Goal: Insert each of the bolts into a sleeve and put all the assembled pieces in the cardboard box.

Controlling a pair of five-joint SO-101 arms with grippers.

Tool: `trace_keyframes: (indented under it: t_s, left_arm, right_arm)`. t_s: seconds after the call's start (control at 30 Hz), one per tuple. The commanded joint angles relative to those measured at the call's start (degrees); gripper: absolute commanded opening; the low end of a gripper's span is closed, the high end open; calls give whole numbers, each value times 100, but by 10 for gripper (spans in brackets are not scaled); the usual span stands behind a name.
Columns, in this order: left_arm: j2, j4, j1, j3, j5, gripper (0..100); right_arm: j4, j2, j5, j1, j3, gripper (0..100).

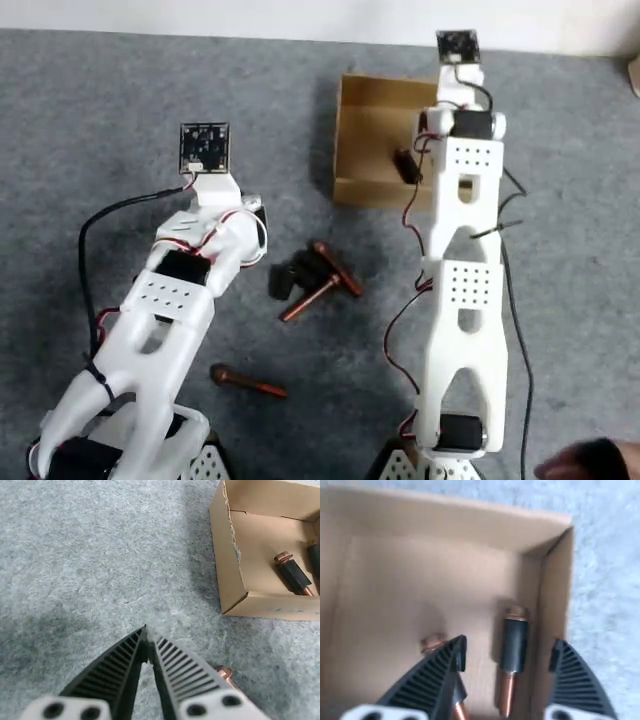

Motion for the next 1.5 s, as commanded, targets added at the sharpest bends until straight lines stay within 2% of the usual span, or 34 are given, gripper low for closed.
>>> trace_keyframes:
  t_s: [0.0,0.17,0.37,0.47,0.63,0.73,0.83,0.93,1.07,1.23,1.47]
  left_arm:
    - [-13,-114,101,-321,9,9]
    - [-13,-114,92,-321,0,10]
    - [-13,-114,84,-321,0,10]
    - [-13,-114,84,-321,0,10]
    - [-13,-114,66,-330,0,9]
    - [-40,-114,-110,-365,35,7]
    - [-66,-105,-400,-453,44,7]
    - [-40,-88,-567,-558,44,7]
    - [-66,-88,-699,-567,44,7]
    - [-66,-105,-760,-576,44,7]
    - [-57,-114,-884,-585,53,7]
  right_arm:
    - [497,-268,79,-163,-1077,255]
    - [1200,-1007,53,-382,-989,255]
    - [2000,-2571,-105,-725,-971,255]
    - [2018,-3477,-475,-743,-945,255]
    - [2026,-4822,-668,-769,-435,255]
    - [2026,-5736,-1055,-769,1235,255]
    - [2009,-6677,-1881,-813,3679,255]
    - [1631,-7486,-2391,-1288,6044,255]
    - [382,-8514,-2127,-2079,8505,255]
    - [-927,-9569,-2092,-2941,10545,255]
    - [-2976,-9622,-2127,-3609,12804,255]
